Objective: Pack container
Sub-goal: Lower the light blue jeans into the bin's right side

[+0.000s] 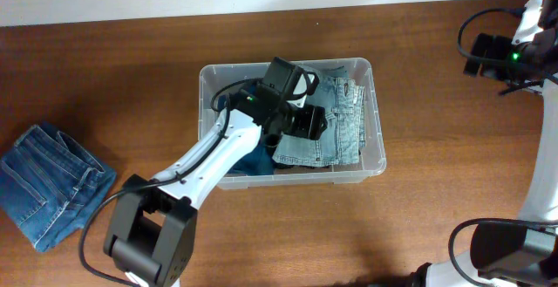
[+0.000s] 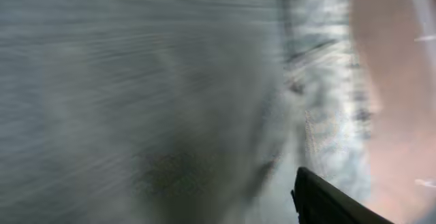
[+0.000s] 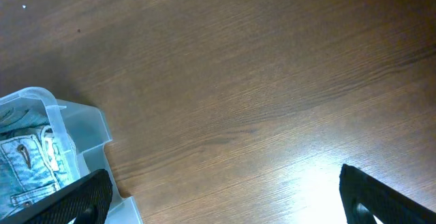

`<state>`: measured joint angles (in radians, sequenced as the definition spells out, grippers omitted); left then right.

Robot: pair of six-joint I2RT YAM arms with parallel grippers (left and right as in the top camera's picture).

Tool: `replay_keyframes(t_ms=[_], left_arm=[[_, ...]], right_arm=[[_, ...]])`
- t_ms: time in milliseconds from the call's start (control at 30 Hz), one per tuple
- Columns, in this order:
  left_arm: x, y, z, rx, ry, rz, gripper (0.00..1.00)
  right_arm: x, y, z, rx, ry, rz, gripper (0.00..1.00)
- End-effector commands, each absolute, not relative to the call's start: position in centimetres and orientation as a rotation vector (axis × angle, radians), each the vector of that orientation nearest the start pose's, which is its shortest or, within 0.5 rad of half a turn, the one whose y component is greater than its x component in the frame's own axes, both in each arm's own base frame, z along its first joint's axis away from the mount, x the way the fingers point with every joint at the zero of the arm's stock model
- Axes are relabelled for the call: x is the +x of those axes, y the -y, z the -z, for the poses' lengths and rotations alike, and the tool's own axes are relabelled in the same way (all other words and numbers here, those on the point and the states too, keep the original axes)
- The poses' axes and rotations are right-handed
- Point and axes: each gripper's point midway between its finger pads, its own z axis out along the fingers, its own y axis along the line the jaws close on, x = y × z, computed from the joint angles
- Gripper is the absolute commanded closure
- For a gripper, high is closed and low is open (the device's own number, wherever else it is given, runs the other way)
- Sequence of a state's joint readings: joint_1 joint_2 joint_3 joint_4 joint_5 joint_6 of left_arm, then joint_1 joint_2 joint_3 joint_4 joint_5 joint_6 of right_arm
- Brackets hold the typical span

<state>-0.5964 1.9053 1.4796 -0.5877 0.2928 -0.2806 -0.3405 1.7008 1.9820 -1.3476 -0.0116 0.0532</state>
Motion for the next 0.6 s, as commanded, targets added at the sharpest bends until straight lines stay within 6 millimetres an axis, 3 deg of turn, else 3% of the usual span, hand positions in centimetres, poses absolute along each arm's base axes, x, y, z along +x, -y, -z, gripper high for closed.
replay_keyframes(t_ms=[0,200,500,567], left_arm=[[39.6,28.0,-11.4,0.53,-2.58,0.357,0.21],[38.5,27.2,-10.6,0.571,-2.623,0.28,0.2],[36.0,30.1,-10.6,0.675,-2.612,0.304,0.25],[35.4,30.4,-10.4,0.632,-2.639,0.317,0.25]], right_arm=[[37.1,13.1,-28.6,0.523,-2.585,0.088,0.02],[37.1,13.1,-28.6,0.523,-2.585,0.088,0.01],[37.1,13.1,-28.6,0.523,-2.585,0.088,0.01],[37.1,13.1,-28.6,0.523,-2.585,0.088,0.01]])
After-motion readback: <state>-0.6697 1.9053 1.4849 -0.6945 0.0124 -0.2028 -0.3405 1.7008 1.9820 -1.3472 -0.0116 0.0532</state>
